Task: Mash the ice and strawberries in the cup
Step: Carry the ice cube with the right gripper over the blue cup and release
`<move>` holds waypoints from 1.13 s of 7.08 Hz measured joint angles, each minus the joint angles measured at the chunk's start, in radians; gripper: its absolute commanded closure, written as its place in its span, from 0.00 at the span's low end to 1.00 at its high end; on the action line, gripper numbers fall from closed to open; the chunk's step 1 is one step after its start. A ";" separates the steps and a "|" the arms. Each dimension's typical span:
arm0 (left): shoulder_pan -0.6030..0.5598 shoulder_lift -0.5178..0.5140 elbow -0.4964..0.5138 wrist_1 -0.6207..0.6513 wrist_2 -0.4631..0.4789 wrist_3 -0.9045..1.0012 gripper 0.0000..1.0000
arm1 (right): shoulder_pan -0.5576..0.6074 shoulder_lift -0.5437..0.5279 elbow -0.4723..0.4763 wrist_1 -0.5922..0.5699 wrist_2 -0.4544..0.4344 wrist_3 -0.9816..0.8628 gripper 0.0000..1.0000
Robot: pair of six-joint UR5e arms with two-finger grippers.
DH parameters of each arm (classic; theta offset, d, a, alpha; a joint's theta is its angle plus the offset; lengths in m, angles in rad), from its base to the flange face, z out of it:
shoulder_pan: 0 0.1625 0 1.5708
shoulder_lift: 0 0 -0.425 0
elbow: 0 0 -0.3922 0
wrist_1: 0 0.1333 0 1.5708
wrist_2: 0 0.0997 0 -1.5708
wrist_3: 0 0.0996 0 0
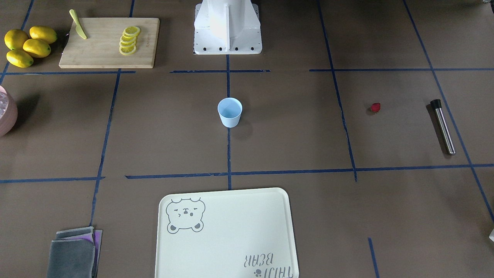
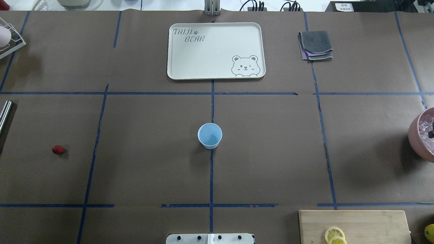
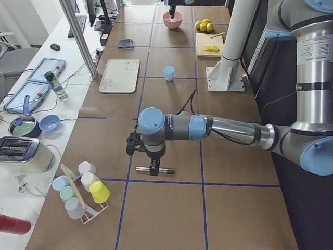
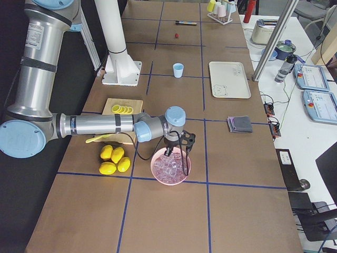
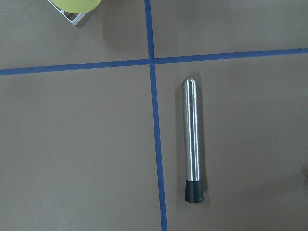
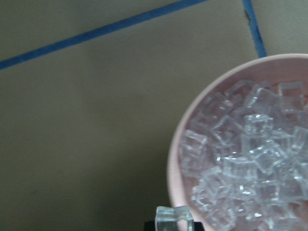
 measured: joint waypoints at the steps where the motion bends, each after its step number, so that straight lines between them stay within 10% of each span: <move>1: 0.000 0.000 0.000 0.000 -0.001 0.000 0.00 | -0.035 0.031 0.058 -0.002 0.009 0.090 1.00; 4: 0.000 0.000 0.000 0.001 -0.001 -0.001 0.00 | -0.234 0.288 0.112 -0.002 0.004 0.503 0.99; 8: 0.000 -0.001 0.000 0.000 -0.001 -0.003 0.00 | -0.590 0.699 -0.031 -0.008 -0.273 0.888 0.98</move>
